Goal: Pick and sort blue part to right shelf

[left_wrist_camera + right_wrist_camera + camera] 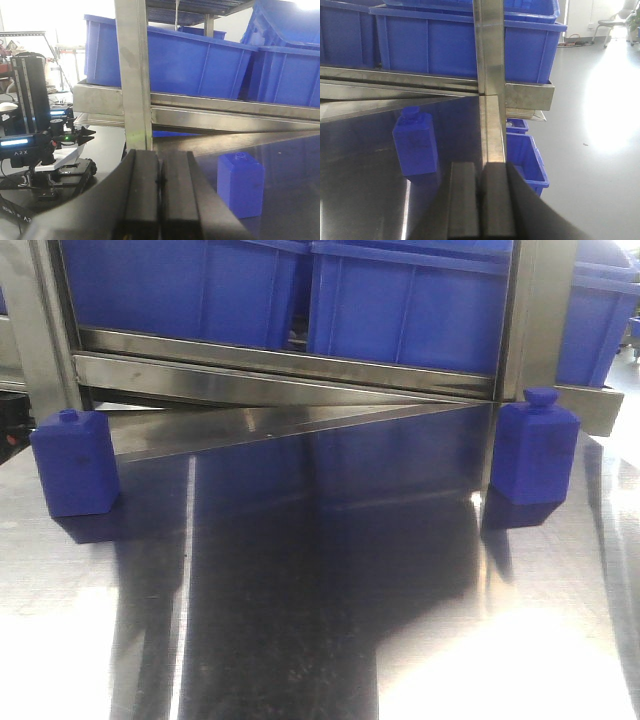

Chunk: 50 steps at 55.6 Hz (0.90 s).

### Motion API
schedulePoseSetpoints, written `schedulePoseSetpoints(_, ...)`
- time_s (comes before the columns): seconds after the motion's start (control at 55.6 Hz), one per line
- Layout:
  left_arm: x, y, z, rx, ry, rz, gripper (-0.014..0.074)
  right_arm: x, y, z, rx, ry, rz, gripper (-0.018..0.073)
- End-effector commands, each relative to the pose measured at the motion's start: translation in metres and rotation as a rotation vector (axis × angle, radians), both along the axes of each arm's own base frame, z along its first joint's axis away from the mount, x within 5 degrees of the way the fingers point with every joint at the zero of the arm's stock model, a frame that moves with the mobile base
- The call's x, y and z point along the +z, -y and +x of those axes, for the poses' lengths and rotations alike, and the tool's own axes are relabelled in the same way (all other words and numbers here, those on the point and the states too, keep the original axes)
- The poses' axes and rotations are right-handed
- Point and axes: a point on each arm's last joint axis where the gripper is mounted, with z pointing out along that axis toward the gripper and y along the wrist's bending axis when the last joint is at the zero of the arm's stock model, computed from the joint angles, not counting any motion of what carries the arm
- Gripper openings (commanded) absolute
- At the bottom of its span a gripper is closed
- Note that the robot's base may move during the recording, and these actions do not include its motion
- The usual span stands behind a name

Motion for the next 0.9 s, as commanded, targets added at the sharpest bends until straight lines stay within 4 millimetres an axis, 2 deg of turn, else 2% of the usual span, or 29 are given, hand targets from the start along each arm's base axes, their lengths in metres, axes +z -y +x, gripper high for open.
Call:
schedulePoseSetpoints(0.0, -0.002, -0.001, 0.0, 0.008, 0.067, -0.011, 0.0124, 0.011, 0.0, -0.002, 0.002, 0.11, 0.002, 0.0032)
schedulePoseSetpoints(0.666, 0.002, -0.001, -0.001, 0.013, 0.116, -0.013, 0.0124, 0.011, 0.0, -0.002, 0.002, 0.11, 0.002, 0.0032)
schedulePoseSetpoints(0.81, 0.02, -0.004, -0.006, 0.031, 0.275, -0.052, 0.0124, 0.011, 0.0, -0.002, 0.002, 0.11, 0.002, 0.0032)
schedulePoseSetpoints(0.882, 0.038, -0.004, -0.01, 0.024, 0.294, -0.061, 0.0124, 0.011, 0.0, -0.002, 0.002, 0.11, 0.002, 0.0032)
